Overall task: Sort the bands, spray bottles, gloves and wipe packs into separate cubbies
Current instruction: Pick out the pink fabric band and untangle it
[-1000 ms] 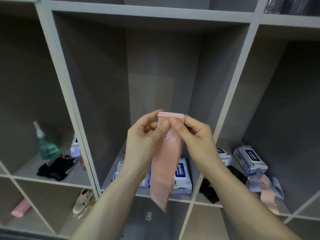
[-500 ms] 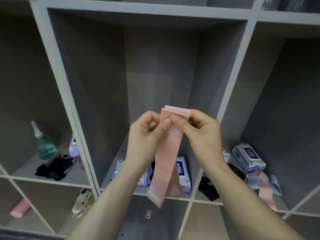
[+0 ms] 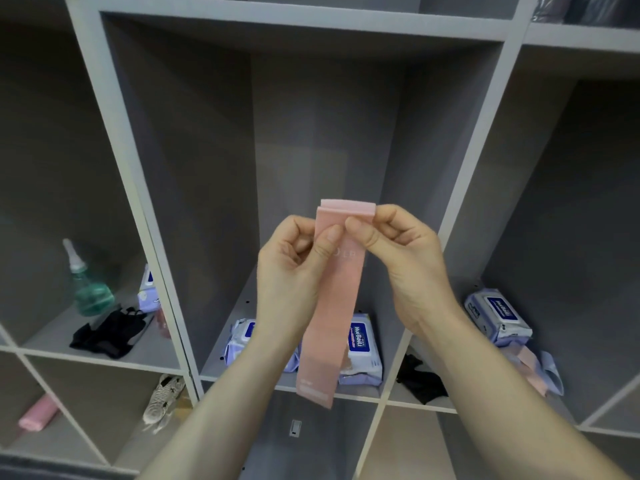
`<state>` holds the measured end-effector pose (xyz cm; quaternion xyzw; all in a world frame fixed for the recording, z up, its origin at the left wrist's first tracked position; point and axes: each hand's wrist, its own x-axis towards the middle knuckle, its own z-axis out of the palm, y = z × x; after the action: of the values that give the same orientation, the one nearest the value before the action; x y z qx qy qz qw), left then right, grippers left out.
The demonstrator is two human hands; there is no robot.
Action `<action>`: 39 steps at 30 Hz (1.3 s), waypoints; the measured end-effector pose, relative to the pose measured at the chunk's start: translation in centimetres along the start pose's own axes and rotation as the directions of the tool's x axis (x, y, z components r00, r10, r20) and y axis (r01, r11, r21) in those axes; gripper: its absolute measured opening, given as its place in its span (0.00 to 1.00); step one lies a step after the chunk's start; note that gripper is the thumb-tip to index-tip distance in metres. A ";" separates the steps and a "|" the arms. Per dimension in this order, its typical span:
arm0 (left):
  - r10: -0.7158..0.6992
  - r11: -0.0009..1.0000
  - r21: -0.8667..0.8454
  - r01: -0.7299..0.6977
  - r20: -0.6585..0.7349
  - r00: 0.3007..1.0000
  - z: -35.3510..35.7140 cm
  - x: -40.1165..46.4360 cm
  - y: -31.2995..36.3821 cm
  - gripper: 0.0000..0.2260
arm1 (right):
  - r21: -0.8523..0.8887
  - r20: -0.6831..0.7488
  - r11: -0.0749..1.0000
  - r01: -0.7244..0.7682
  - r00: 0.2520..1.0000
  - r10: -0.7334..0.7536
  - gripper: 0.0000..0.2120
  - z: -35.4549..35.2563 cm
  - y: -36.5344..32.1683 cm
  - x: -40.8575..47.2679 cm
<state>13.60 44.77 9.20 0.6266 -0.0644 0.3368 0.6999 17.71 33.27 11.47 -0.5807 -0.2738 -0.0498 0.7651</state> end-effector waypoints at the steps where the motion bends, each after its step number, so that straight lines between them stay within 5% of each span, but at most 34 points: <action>1: -0.033 0.998 -0.047 0.035 0.047 0.998 0.0 0.0 -0.1 0.07 | 0.004 -0.019 1.000 0.006 1.000 -0.006 0.04 0.1 0.0 0.1; 5: -0.109 0.989 -0.073 0.127 0.220 0.969 -0.1 0.3 -0.2 0.11 | 0.004 0.015 1.000 -0.003 1.000 0.003 0.04 0.6 -0.3 0.2; 11: -0.142 0.985 -0.076 0.153 0.132 0.981 -0.7 3.1 0.4 0.03 | 0.039 -0.096 0.998 -0.051 0.994 0.054 0.14 -0.8 1.6 0.1; 14: -0.141 0.985 -0.070 0.157 0.196 0.970 -1.3 4.6 1.3 0.06 | -0.072 0.084 0.974 -0.214 0.972 0.220 0.20 -2.4 3.9 -0.6; 17: -0.112 0.992 -0.038 0.122 0.210 0.971 -1.7 5.6 2.3 0.07 | -0.199 0.331 0.934 -0.298 0.876 0.350 0.12 -3.1 5.4 -1.5; 23: -0.056 0.998 -0.024 0.058 0.071 0.996 -3.7 6.8 3.7 0.08 | -0.342 0.399 0.860 -0.378 0.771 0.497 0.04 -3.1 8.1 -3.1; 28: -0.048 0.998 0.046 0.053 -0.101 0.994 -6.0 6.8 3.0 0.08 | -0.206 0.356 0.866 -0.455 0.790 0.500 0.10 -4.2 8.4 -3.4; 33: -0.029 0.986 0.144 0.084 -0.352 0.936 -7.7 7.3 1.3 0.04 | 0.093 0.341 0.891 -0.444 0.855 0.390 0.36 -5.3 8.3 -3.1; 39: -0.059 0.986 0.120 0.119 -0.415 0.908 -8.3 7.2 -0.4 0.05 | 0.439 0.378 0.796 -0.416 0.890 0.257 0.23 -5.5 6.7 -1.9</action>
<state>16.54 55.24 10.86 0.5926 0.1366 0.4321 0.6659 20.70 29.91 3.81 -0.3983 -0.2806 0.2510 0.8364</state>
